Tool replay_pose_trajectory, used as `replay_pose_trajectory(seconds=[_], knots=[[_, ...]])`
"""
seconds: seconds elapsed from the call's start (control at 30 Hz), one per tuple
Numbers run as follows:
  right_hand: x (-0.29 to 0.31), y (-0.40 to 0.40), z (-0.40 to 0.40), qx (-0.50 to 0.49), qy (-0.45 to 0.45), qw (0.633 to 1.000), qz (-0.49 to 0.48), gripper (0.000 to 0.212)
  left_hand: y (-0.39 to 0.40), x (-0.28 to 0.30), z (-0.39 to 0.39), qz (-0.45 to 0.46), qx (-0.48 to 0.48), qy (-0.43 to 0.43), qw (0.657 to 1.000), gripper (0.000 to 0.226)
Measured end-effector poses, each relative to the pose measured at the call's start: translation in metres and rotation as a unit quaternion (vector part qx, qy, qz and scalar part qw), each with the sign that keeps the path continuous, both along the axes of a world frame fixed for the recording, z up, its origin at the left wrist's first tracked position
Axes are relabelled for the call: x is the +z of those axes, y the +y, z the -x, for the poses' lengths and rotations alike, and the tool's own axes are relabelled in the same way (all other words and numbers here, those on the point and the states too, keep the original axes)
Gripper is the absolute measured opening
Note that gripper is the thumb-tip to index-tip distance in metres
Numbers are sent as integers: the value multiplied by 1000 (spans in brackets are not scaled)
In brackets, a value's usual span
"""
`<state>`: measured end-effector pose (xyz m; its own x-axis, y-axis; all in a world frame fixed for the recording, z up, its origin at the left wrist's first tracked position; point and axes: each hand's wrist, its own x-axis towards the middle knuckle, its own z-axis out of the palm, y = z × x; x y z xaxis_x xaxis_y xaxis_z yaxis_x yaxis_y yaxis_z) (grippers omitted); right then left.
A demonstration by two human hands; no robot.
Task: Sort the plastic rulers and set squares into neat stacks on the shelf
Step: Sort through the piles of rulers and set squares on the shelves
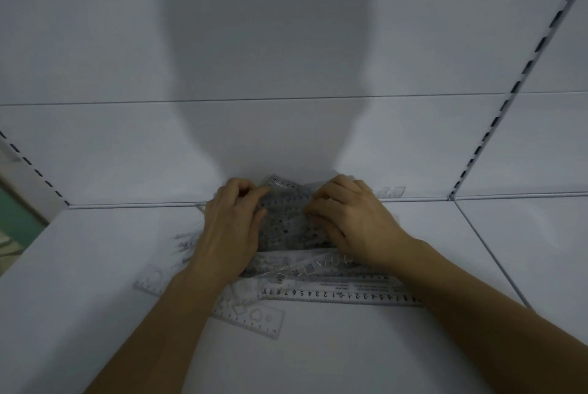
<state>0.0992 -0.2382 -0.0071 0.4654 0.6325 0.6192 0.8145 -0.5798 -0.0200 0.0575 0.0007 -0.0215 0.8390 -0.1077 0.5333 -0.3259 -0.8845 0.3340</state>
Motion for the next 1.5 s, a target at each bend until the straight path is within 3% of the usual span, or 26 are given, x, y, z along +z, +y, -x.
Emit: replay_pose_trajectory(seconds=[0.2,0.5,0.6,0.7,0.83,1.1,1.4,1.5], knots=[[9,5,2,-66,-28,986,-152,19,-4,5,3,37,-21,-17,999,42],[30,-38,0,-58,52,994,-78,12,-12,34,21,-11,32,-59,998,44],[34,-55,7,-54,121,984,-123,13,-30,46,29,-17,30,-61,998,44],[39,-78,22,-73,83,985,-133,14,-63,54,40,-10,36,-63,997,41],[44,-153,58,-137,53,980,-136,20,-136,64,63,22,22,-62,998,37],[29,-352,135,-300,211,903,-222,26,-319,65,89,124,-64,-17,990,42],[33,-556,230,-462,202,821,-269,40,-536,58,82,112,-211,20,971,42],[33,-603,249,-500,187,811,-237,43,-591,62,74,103,-256,22,961,42]])
